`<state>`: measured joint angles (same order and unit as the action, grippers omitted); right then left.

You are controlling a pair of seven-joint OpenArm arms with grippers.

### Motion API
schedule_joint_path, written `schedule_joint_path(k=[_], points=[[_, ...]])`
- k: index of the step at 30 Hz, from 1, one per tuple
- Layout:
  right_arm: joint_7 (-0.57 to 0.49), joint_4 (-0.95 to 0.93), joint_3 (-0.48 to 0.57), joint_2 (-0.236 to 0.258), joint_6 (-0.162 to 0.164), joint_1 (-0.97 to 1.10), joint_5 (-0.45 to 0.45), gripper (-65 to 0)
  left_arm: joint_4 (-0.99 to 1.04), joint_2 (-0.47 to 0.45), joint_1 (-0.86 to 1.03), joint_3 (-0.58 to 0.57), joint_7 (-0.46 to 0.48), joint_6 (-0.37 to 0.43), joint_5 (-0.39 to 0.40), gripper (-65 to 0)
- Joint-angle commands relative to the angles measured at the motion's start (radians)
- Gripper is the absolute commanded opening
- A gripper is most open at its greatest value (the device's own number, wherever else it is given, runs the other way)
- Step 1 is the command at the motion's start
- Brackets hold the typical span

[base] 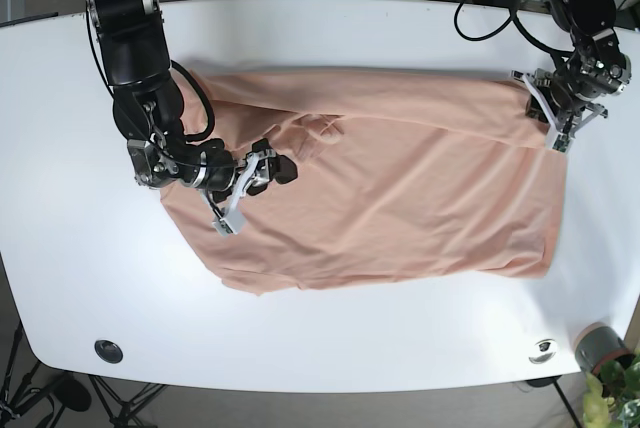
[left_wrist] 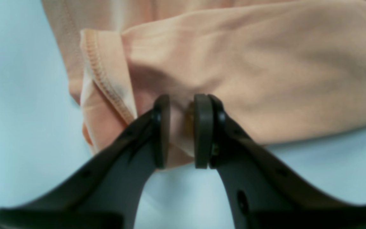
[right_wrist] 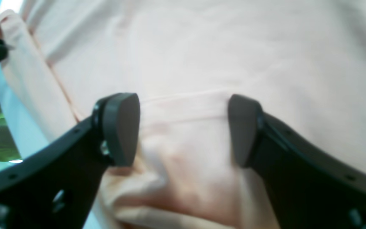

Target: Fold the T-shirt properly

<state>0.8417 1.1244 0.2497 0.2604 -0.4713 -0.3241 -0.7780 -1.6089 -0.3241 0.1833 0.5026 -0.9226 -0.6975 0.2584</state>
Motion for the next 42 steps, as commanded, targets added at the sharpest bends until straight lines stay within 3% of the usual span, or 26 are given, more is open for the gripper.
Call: schedule_joint_path(k=[1,28,30,34,38,40,42], points=[[-0.005,0.007,-0.005,0.012,0.003,-0.023,0.004,-22.7,-0.015,-0.017,-0.008,0.005,0.017,-0.001,0.006,-54.3],[-0.002,0.013,0.001,-0.028,0.003,0.019,-0.005,-23.9,-0.015,-0.016,-0.008,0.003,0.017,-0.001,0.006,-54.3],[-0.002,0.013,-0.002,-0.028,0.003,0.019,-0.005,-29.3,-0.015,-0.016,-0.008,0.003,0.017,-0.001,0.006,-54.3],[-0.005,0.013,-0.003,-0.028,0.003,0.018,0.002,-47.7,-0.015,-0.017,-0.008,0.003,0.017,-0.001,0.006,-54.3],[-0.005,0.013,-0.003,-0.028,0.003,0.016,0.002,-61.0,-0.015,-0.016,-0.008,0.003,0.017,-0.001,0.006,-54.3],[-0.005,0.013,-0.003,-0.028,0.003,0.015,0.002,-65.0,-0.015,-0.016,-0.008,0.003,0.017,-0.001,0.006,-54.3],[-0.005,0.018,-0.003,-0.025,0.003,0.015,0.001,-65.0,-0.015,-0.014,-0.008,0.003,0.017,-0.001,0.006,-54.3]])
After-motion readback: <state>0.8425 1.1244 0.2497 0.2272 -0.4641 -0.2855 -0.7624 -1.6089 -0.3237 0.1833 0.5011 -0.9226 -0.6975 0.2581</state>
